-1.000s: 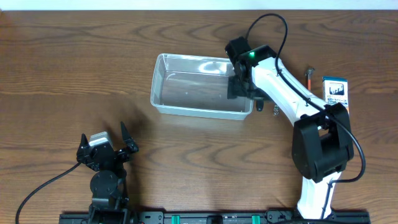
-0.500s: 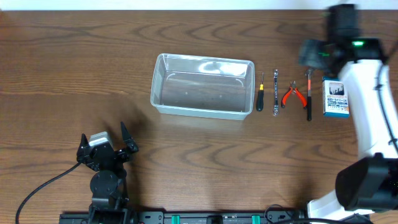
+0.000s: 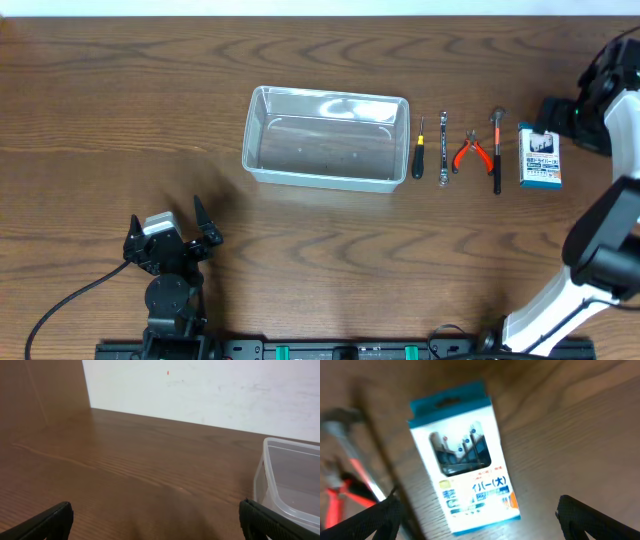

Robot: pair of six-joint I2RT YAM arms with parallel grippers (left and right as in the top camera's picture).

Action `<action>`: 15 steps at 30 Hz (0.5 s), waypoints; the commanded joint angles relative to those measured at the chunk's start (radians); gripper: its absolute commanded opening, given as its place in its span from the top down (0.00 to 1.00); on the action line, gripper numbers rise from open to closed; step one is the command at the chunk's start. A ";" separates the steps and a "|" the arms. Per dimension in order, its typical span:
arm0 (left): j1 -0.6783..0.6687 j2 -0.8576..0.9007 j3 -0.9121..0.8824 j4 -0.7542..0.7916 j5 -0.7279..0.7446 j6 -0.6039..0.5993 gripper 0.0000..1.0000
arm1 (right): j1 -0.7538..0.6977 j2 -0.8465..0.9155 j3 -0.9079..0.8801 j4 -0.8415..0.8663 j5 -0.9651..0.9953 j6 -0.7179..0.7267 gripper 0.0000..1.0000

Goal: Pack container
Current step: 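Release the container and move the right gripper to the blue box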

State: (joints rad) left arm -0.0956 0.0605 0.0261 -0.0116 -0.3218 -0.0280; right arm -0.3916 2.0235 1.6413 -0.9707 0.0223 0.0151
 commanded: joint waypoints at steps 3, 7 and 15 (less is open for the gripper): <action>-0.003 -0.004 -0.022 -0.029 -0.019 0.002 0.02 | -0.027 0.089 -0.002 0.008 -0.095 -0.125 0.01; -0.003 -0.004 -0.022 -0.029 -0.019 0.002 0.02 | -0.026 0.143 -0.002 0.006 -0.196 -0.206 0.01; -0.003 -0.004 -0.022 -0.029 -0.019 0.002 0.02 | -0.027 0.224 -0.002 0.003 -0.095 -0.112 0.01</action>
State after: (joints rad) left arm -0.0956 0.0605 0.0261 -0.0116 -0.3218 -0.0280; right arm -0.4149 2.2055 1.6436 -0.9638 -0.1150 -0.1383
